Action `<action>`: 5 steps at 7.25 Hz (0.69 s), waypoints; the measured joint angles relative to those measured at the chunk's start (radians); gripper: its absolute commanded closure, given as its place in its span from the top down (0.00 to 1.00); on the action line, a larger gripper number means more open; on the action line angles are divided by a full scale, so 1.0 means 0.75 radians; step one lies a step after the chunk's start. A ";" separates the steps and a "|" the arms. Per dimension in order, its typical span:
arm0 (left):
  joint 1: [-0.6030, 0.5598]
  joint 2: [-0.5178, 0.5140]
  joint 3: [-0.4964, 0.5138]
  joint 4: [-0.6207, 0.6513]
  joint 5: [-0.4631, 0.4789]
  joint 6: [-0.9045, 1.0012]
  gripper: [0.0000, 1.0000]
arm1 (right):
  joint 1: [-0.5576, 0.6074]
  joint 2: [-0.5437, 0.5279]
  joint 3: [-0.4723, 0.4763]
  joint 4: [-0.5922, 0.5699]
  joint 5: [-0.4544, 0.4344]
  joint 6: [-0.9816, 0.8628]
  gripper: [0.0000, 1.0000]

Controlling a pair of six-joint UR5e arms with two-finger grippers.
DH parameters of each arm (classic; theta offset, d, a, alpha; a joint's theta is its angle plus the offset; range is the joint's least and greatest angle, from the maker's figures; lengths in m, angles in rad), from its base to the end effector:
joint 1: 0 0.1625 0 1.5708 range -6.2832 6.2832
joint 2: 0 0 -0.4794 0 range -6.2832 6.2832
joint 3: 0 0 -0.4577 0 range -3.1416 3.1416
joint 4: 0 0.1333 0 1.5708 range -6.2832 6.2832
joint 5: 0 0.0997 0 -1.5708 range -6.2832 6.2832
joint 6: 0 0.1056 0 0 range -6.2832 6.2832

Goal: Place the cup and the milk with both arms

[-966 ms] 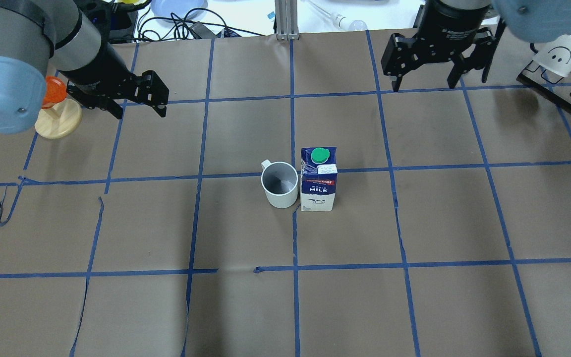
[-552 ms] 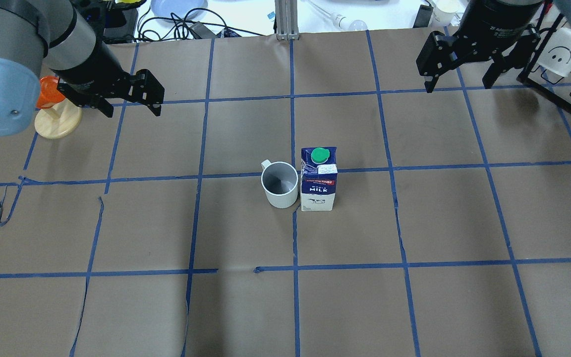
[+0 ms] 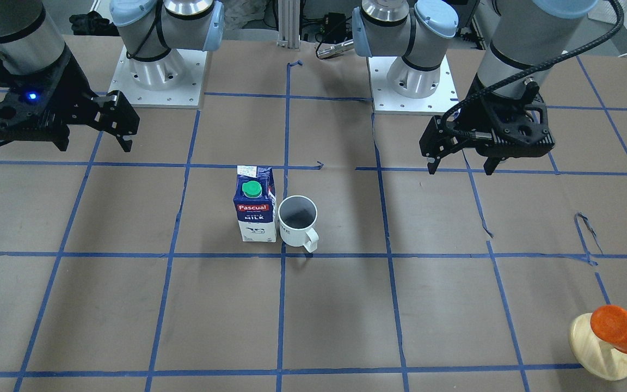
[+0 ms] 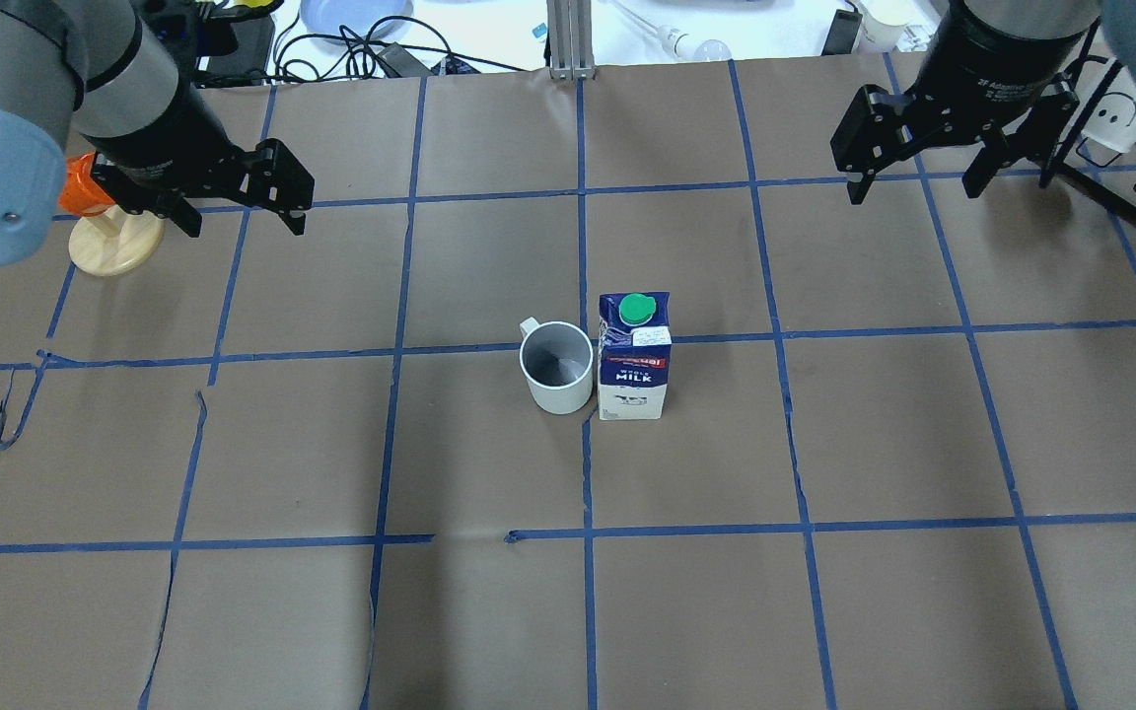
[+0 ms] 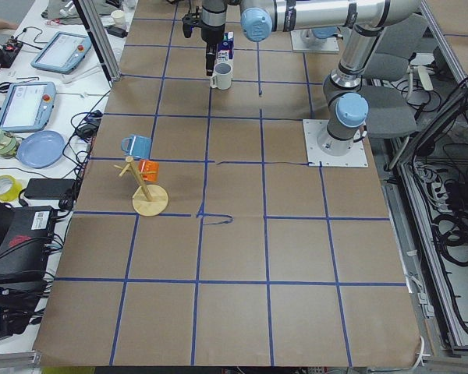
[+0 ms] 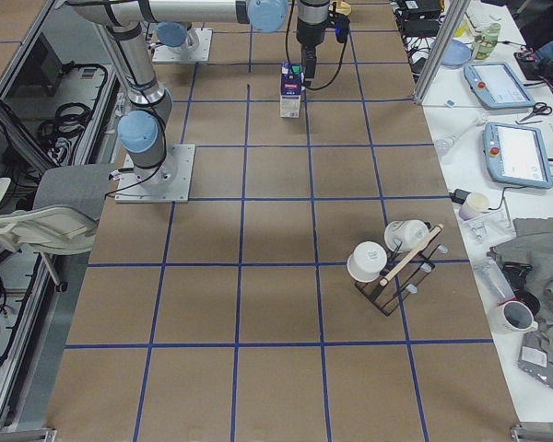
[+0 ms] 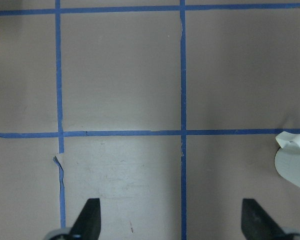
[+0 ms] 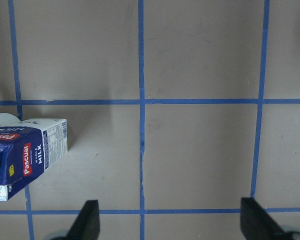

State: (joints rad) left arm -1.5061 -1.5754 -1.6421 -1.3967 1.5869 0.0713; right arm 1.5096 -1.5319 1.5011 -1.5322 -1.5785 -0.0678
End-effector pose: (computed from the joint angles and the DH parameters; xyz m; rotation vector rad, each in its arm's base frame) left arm -0.0946 -0.5755 0.5119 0.0090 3.1152 -0.1510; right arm 0.0971 -0.5820 0.5493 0.0104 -3.1344 -0.0130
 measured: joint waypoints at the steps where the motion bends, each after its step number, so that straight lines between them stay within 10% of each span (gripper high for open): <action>1: 0.000 0.005 0.000 -0.016 0.000 -0.001 1.00 | 0.001 -0.001 0.000 0.000 0.000 0.000 1.00; 5: 0.000 0.016 -0.007 -0.035 -0.009 -0.001 1.00 | 0.002 0.000 0.001 -0.001 0.006 0.000 1.00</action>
